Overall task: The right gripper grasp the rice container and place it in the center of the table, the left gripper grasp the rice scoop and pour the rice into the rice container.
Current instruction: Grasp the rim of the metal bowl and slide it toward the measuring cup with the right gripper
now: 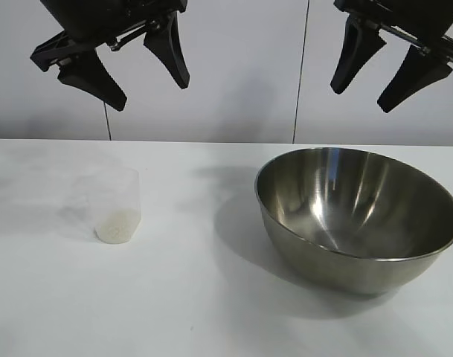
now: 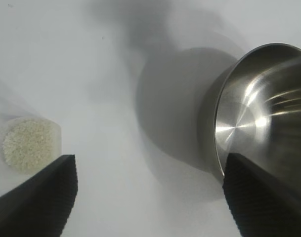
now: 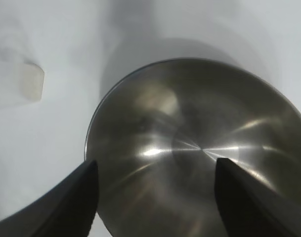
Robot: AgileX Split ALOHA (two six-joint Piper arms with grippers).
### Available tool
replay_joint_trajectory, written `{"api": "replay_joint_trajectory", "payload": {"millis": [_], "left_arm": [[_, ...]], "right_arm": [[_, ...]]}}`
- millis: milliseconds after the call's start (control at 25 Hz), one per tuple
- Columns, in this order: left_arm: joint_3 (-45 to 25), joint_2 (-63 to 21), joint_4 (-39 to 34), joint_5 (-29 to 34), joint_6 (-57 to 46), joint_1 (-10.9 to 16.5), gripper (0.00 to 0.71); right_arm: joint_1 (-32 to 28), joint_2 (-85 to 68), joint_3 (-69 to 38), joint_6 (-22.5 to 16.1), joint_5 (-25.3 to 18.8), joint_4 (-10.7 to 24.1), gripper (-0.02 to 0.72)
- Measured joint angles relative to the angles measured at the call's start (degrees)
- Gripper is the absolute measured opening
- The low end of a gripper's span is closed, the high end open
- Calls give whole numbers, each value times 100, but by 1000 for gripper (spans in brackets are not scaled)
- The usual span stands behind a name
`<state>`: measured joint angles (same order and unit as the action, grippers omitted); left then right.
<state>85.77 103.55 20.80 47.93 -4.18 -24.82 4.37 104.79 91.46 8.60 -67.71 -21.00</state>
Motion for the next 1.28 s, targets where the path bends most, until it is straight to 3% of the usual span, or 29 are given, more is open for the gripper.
{"api": "replay_joint_trajectory", "payload": {"millis": [160, 320, 480, 560, 720, 1080, 1280], "left_arm": [[0, 0, 0, 0, 0, 0, 587], [0, 0, 0, 0, 1, 0, 587], [0, 0, 0, 0, 1, 0, 587], [0, 0, 0, 0, 1, 0, 587], [0, 0, 0, 0, 1, 0, 587], [0, 0, 0, -12, 1, 0, 587], [0, 0, 0, -17, 1, 0, 587]], "right_arm": [[0, 0, 0, 14, -164, 184, 464], [0, 0, 0, 0, -197, 896, 464], [-13, 0, 0, -258, -202, 1694, 464], [-13, 0, 0, -297, -203, 1865, 464], [-51, -6, -340, -300, -82, 1902, 464], [-76, 181, -1712, -284, 1072, 1892, 464], [-76, 675, -1953, -277, 1636, 1435, 464]]}}
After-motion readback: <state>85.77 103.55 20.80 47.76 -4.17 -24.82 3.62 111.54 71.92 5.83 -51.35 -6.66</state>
